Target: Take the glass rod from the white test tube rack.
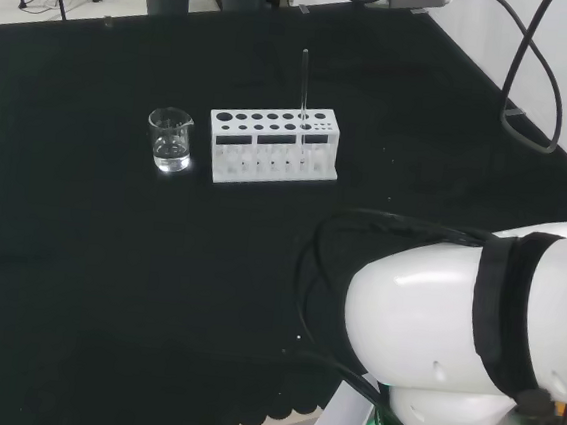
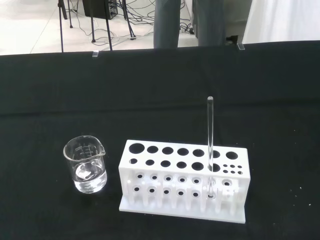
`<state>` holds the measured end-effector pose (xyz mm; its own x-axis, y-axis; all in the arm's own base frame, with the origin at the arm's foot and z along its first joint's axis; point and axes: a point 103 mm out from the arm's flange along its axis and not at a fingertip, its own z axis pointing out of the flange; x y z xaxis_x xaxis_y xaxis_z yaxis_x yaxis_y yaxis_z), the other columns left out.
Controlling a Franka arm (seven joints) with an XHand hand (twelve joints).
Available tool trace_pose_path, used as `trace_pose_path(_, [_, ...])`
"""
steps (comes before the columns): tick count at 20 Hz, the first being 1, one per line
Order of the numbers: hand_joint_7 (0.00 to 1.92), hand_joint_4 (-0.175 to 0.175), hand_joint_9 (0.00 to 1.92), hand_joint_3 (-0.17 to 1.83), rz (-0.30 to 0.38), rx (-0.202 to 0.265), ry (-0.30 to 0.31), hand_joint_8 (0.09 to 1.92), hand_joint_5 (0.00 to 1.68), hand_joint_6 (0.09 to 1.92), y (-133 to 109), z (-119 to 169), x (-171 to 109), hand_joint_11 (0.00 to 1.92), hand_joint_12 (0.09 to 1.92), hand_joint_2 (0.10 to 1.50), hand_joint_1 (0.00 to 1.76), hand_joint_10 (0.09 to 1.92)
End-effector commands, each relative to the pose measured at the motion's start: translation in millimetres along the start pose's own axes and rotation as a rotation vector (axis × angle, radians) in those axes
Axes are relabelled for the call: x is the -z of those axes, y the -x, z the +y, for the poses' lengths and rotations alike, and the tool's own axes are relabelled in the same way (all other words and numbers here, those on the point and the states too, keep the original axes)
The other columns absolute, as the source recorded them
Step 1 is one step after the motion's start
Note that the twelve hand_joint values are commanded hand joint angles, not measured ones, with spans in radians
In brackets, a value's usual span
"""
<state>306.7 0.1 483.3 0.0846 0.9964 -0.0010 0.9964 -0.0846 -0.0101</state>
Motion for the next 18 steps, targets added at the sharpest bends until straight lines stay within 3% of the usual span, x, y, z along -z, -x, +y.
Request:
trace_pose_path(1, [0.0, -0.175, 0.0, 0.75, -0.001, -0.001, 0.017, 0.28, 0.0, 0.09, -2.4, 0.0, -1.9, 0.0, 1.0, 0.67, 0.82, 0.67])
trace_pose_path(12, [0.0, -0.175, 0.0, 0.66, -0.013, -0.012, -0.005, 0.24, 0.0, 0.09, -0.3, 6.4, -4.4, 0.0, 0.97, 0.72, 0.81, 0.65])
trace_pose_path(18, [0.0, -0.175, 0.0, 0.66, -0.012, -0.026, -0.033, 0.25, 0.0, 0.09, 5.6, 32.2, -14.3, 0.0, 0.97, 0.73, 0.79, 0.64])
